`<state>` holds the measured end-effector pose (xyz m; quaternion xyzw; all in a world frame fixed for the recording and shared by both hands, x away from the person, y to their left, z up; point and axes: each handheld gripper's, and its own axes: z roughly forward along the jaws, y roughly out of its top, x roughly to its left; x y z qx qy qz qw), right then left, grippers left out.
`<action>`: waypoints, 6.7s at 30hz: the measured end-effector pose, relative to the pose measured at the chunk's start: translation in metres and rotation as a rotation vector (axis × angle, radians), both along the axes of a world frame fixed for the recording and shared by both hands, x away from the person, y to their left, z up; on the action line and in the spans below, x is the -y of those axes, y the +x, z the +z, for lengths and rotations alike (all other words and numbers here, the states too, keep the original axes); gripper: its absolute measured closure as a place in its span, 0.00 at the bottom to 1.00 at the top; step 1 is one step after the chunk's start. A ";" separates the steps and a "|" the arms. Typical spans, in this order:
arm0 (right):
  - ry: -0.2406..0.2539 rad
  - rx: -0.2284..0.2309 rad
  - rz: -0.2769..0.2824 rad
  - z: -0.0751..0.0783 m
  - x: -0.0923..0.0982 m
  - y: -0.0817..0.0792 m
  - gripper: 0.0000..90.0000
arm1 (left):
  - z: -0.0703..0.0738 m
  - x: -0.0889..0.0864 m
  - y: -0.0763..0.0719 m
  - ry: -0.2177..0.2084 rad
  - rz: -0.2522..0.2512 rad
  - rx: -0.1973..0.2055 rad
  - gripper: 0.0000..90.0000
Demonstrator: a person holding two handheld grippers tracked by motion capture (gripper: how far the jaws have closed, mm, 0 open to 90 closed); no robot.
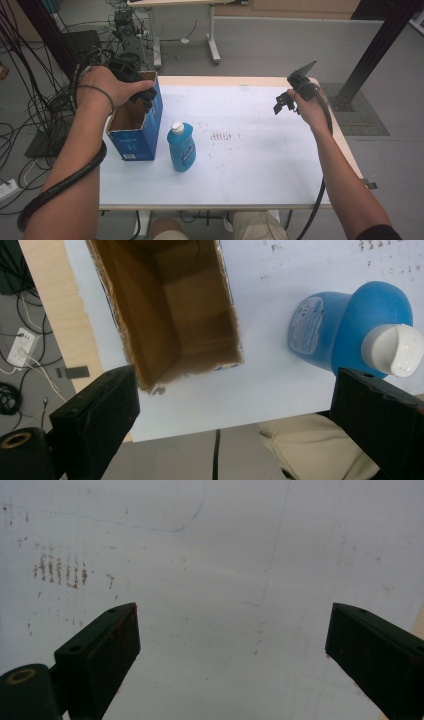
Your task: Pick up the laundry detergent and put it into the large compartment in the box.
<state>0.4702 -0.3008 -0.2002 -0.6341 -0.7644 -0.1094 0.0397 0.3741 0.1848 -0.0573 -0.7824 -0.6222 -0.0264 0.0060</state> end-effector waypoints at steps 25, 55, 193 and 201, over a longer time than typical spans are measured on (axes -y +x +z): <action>0.004 0.013 0.006 0.006 0.001 -0.004 0.08 | 0.010 0.016 -0.005 -0.020 -0.042 0.016 0.07; 0.016 0.026 0.001 0.013 0.007 -0.011 0.08 | 0.005 0.072 0.003 -0.057 -0.197 -0.020 0.07; 0.005 0.035 -0.010 0.015 0.013 -0.022 0.08 | -0.106 0.103 0.002 -0.057 -0.353 -0.079 0.07; 0.007 0.038 -0.009 0.016 0.014 -0.022 0.08 | -0.104 0.103 0.001 -0.056 -0.352 -0.073 0.08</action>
